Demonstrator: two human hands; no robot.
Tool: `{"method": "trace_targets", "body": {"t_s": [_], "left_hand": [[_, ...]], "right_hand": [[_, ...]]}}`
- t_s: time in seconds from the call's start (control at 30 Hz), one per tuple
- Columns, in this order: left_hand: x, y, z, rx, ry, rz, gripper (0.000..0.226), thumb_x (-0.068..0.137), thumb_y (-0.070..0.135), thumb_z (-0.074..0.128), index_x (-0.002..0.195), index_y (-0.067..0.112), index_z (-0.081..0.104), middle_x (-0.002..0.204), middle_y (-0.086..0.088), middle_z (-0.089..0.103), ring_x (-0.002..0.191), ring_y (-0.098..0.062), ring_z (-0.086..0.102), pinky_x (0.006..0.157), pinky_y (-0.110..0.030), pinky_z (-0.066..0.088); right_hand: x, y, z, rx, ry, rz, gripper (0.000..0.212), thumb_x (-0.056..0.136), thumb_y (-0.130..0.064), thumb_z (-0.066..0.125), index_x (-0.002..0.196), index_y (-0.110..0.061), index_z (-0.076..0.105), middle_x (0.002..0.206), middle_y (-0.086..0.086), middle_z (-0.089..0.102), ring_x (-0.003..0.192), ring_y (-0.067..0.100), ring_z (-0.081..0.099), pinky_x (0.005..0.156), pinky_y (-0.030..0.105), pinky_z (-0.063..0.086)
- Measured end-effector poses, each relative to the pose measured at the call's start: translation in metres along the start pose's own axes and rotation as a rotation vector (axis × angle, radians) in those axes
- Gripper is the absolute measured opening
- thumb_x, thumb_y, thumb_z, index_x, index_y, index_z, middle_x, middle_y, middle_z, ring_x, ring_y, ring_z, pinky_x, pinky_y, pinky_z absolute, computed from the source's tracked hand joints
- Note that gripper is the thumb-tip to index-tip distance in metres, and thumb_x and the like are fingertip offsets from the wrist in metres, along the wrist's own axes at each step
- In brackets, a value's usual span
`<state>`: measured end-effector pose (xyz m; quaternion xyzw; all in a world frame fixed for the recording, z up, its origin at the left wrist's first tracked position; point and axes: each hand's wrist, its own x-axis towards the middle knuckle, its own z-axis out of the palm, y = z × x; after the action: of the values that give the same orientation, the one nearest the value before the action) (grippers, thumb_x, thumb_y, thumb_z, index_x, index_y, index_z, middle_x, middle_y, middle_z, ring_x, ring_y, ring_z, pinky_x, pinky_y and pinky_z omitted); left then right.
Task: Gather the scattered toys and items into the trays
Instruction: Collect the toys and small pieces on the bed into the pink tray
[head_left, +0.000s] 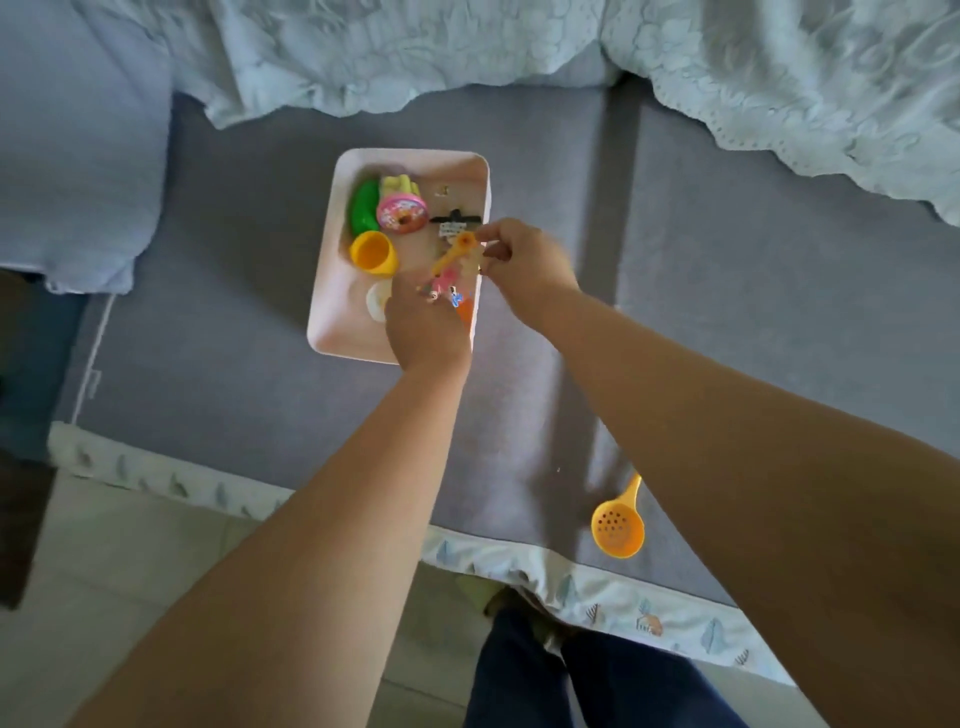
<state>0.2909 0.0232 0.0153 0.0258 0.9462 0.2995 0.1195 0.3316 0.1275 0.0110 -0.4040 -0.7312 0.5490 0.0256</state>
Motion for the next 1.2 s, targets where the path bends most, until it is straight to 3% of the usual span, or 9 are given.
{"method": "trace_targets", "body": {"t_s": [0.07,0.2,0.27,0.43,0.6,0.73,0.93,1.1,1.2], "left_hand": [[0.005,-0.006,-0.004,0.047,-0.028,-0.014,0.025,0.097,0.022,0.049,0.120,0.015,0.055,0.123,-0.006,0.058,0.111,-0.023,0.056,0.099,-0.029,0.040],[-0.007,-0.018,0.003,0.044,-0.096,0.009,0.030,0.092,0.018,0.053,0.122,0.016,0.056,0.121,-0.006,0.056,0.107,-0.023,0.057,0.089,-0.031,0.044],[-0.028,-0.020,0.012,0.028,-0.165,0.094,0.031,0.090,0.016,0.058,0.121,0.014,0.057,0.113,-0.004,0.060,0.106,-0.022,0.057,0.084,-0.025,0.042],[-0.101,-0.015,0.039,0.031,-0.553,0.197,0.019,0.087,0.019,0.064,0.106,0.015,0.062,0.090,-0.002,0.064,0.092,-0.021,0.061,0.076,-0.025,0.040],[-0.154,-0.021,0.066,0.238,-0.866,0.212,0.035,0.084,0.032,0.069,0.112,0.014,0.057,0.106,-0.004,0.063,0.101,-0.022,0.060,0.073,-0.024,0.037],[-0.177,-0.026,0.086,0.480,-0.834,0.251,0.045,0.085,0.037,0.069,0.115,0.010,0.050,0.110,-0.008,0.059,0.102,-0.026,0.060,0.074,-0.031,0.043],[-0.187,-0.042,0.106,0.798,-0.813,0.331,0.021,0.093,0.024,0.060,0.110,0.012,0.063,0.110,-0.008,0.061,0.098,-0.024,0.063,0.076,-0.033,0.051],[-0.182,-0.046,0.104,0.650,-0.774,0.298,0.018,0.094,0.024,0.054,0.109,0.014,0.060,0.107,-0.005,0.065,0.099,-0.025,0.065,0.073,-0.031,0.049],[-0.165,-0.037,0.091,0.483,-0.715,0.242,0.020,0.099,0.026,0.044,0.112,0.013,0.053,0.107,-0.006,0.066,0.101,-0.028,0.063,0.069,-0.031,0.038]], "right_hand": [[-0.003,-0.003,-0.001,-0.063,0.016,0.008,0.036,0.092,-0.006,0.047,0.120,-0.023,0.061,0.104,-0.003,0.063,0.087,0.015,0.060,0.065,0.021,0.047],[-0.022,0.026,-0.020,-0.134,0.089,0.095,0.039,0.093,-0.002,0.041,0.121,-0.022,0.059,0.109,-0.002,0.059,0.081,0.015,0.057,0.055,0.020,0.041],[-0.035,0.052,-0.037,-0.168,0.135,0.149,0.037,0.091,-0.004,0.042,0.117,-0.023,0.062,0.111,0.002,0.062,0.085,0.020,0.060,0.059,0.021,0.045],[-0.077,0.119,-0.078,-0.222,0.219,0.331,0.034,0.091,-0.009,0.040,0.105,-0.029,0.064,0.111,0.006,0.063,0.082,0.025,0.060,0.077,0.033,0.050],[-0.114,0.160,-0.098,-0.262,0.283,0.415,0.030,0.090,-0.005,0.044,0.108,-0.018,0.064,0.115,0.009,0.058,0.088,0.025,0.058,0.071,0.031,0.045],[-0.124,0.178,-0.107,-0.260,0.378,0.478,0.018,0.093,-0.012,0.053,0.111,-0.016,0.056,0.115,0.008,0.056,0.086,0.019,0.051,0.070,0.030,0.040],[-0.113,0.188,-0.097,-0.165,0.384,0.605,0.031,0.093,-0.027,0.057,0.117,-0.013,0.044,0.118,0.010,0.055,0.091,0.025,0.057,0.069,0.035,0.046],[-0.099,0.195,-0.088,-0.098,0.462,0.738,0.027,0.094,-0.031,0.056,0.109,-0.009,0.053,0.119,0.013,0.056,0.088,0.028,0.059,0.071,0.033,0.044],[-0.094,0.184,-0.081,-0.119,0.474,0.672,0.030,0.094,-0.038,0.056,0.099,-0.010,0.062,0.100,0.011,0.067,0.084,0.028,0.062,0.065,0.029,0.040]]}}
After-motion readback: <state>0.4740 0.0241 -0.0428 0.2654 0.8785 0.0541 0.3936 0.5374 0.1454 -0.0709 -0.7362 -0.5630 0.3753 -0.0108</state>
